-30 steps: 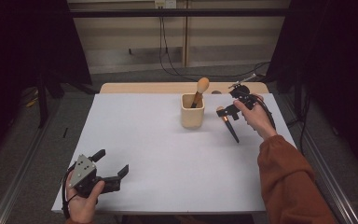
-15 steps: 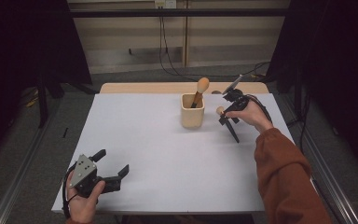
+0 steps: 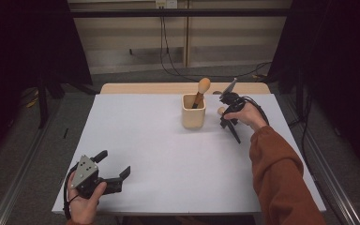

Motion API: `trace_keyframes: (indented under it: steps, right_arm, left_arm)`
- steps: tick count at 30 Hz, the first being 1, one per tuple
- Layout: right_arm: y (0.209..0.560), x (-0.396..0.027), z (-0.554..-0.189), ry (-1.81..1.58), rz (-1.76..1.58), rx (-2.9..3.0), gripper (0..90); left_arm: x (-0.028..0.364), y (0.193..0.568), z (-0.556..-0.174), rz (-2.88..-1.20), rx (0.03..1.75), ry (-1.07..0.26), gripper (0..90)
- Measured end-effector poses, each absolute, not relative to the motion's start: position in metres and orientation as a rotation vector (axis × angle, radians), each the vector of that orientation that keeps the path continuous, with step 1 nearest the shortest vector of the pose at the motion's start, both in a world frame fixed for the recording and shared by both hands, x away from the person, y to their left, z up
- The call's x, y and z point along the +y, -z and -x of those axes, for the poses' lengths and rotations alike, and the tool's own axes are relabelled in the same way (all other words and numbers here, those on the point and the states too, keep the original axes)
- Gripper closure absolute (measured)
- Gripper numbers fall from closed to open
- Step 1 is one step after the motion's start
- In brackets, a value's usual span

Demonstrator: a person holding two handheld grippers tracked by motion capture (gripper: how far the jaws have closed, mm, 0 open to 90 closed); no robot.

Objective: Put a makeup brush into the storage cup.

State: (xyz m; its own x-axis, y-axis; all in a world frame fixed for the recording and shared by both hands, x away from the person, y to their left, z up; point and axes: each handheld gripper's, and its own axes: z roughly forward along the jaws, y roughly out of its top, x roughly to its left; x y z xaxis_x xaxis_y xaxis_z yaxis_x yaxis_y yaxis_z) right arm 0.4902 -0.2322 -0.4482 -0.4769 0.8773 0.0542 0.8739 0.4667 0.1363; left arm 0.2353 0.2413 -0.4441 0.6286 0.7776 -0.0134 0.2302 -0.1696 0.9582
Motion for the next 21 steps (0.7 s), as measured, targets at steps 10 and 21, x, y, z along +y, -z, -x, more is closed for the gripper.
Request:
trace_keyframes:
  steps: [10, 21]
  right_arm:
    - [0.4550, -0.2332, -0.4937, -0.219, -1.612, 2.649, 46.4]
    - [0.4549, -0.2293, -0.4954, -0.171, -1.640, 2.616, 50.4]
  left_arm:
    - [0.2406, 0.4446, -0.2354, -1.717, 0.828, -0.594, 2.5]
    - [0.2399, 0.4443, -0.2356, -1.721, 0.823, -0.597, 2.7]
